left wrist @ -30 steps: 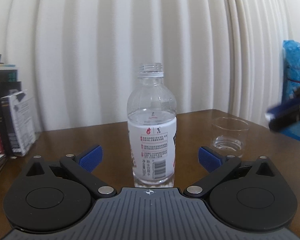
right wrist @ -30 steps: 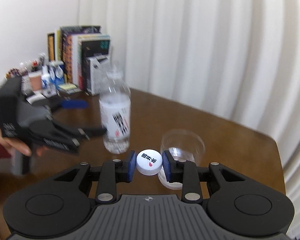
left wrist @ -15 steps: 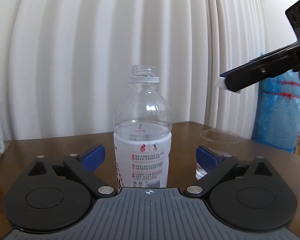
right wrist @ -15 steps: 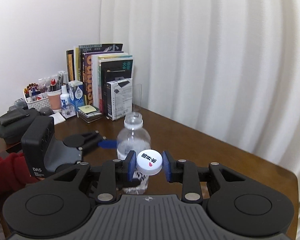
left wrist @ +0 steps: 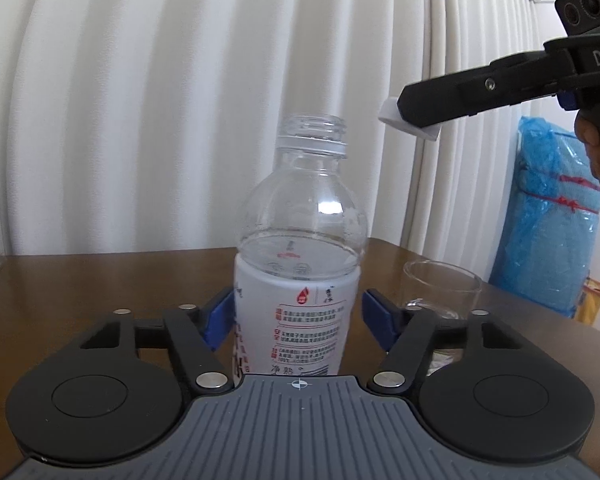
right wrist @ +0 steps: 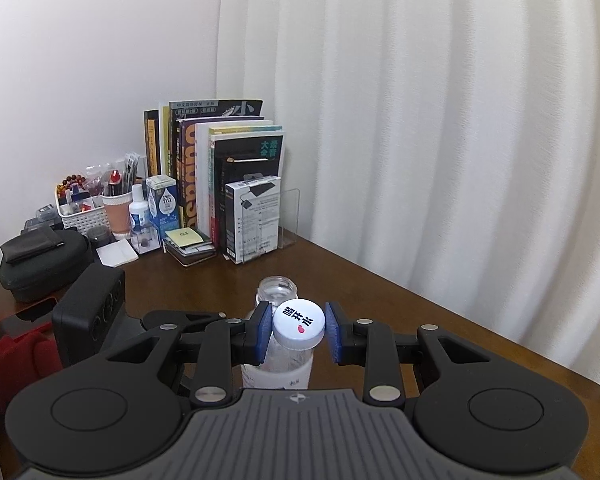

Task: Unscrew bottle cap and pour
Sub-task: 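Grasp the bottle body with the left tool while the right tool lifts the cap, then lower the held cap onto the bottle mouth with the right tool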

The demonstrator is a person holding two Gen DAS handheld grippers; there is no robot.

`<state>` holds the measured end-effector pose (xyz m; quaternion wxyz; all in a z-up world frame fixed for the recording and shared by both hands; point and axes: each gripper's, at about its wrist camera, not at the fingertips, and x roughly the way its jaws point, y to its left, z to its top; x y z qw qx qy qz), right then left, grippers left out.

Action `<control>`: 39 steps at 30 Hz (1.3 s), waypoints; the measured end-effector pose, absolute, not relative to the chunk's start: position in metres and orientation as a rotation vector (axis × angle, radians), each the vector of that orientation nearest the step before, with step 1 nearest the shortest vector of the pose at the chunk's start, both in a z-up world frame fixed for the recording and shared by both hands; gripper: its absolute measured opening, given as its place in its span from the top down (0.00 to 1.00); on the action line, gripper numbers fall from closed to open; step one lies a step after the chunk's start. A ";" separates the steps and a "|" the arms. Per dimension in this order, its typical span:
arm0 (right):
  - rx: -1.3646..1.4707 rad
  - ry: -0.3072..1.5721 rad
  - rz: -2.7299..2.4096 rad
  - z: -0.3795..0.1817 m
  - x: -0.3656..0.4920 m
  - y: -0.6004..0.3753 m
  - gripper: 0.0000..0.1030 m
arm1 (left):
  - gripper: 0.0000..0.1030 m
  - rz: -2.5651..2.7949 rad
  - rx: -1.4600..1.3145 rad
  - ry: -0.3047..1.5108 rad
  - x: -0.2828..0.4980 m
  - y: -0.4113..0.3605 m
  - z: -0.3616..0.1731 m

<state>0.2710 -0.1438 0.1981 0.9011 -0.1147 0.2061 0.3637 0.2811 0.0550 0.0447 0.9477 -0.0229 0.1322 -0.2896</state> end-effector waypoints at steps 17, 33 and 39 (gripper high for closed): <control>-0.250 0.469 0.818 0.206 0.298 -0.116 0.69 | 0.42 -0.582 -0.041 0.273 0.279 0.054 0.047; -0.243 0.495 0.829 0.197 0.308 -0.112 0.69 | 0.42 -0.577 -0.037 0.270 0.276 0.055 0.049; -0.243 0.486 0.835 0.194 0.309 -0.112 0.69 | 0.42 -0.574 -0.029 0.270 0.273 0.053 0.049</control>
